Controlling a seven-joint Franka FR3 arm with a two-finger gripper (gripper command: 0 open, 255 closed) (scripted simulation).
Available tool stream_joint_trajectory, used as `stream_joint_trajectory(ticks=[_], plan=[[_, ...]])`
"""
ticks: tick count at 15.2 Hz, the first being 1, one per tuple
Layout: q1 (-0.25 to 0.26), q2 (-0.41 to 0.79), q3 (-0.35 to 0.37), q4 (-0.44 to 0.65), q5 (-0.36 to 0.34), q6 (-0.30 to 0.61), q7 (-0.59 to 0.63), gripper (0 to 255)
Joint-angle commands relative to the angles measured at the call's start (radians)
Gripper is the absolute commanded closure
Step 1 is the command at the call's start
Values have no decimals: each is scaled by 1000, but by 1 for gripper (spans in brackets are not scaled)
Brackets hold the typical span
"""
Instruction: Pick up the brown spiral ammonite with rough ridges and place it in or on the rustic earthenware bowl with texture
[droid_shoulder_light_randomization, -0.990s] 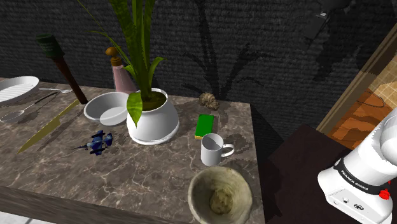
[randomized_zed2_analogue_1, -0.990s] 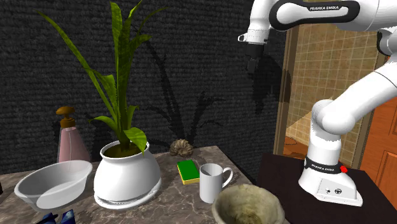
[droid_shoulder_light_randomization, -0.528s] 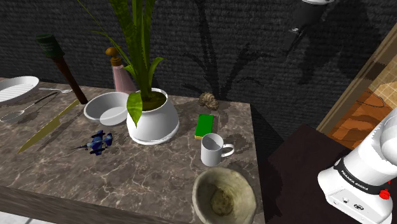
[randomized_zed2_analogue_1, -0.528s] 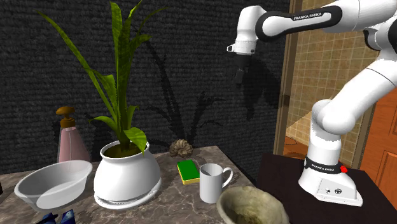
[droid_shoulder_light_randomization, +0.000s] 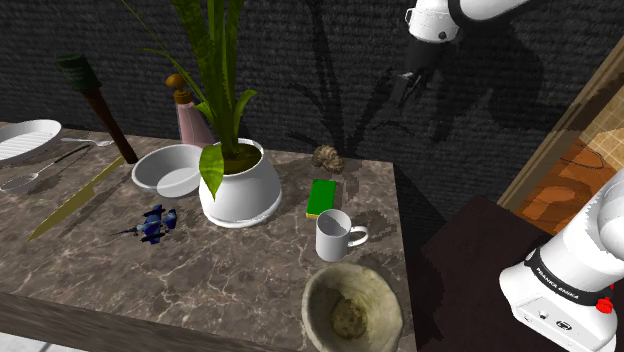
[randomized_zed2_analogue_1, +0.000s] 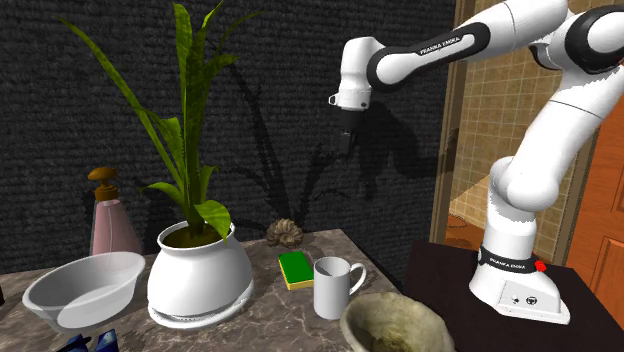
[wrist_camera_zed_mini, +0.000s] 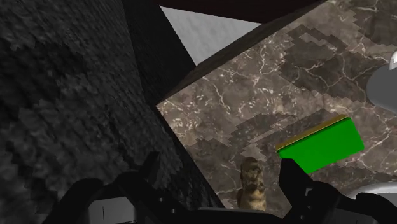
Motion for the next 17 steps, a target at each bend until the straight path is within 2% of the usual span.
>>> stream_joint_trajectory(ticks=[1,9,17], plan=[[0,82,13,29,3,47,25,0],[9,383,53,173,-8,177,123,0],[39,696,66,399,-38,240,211,0]])
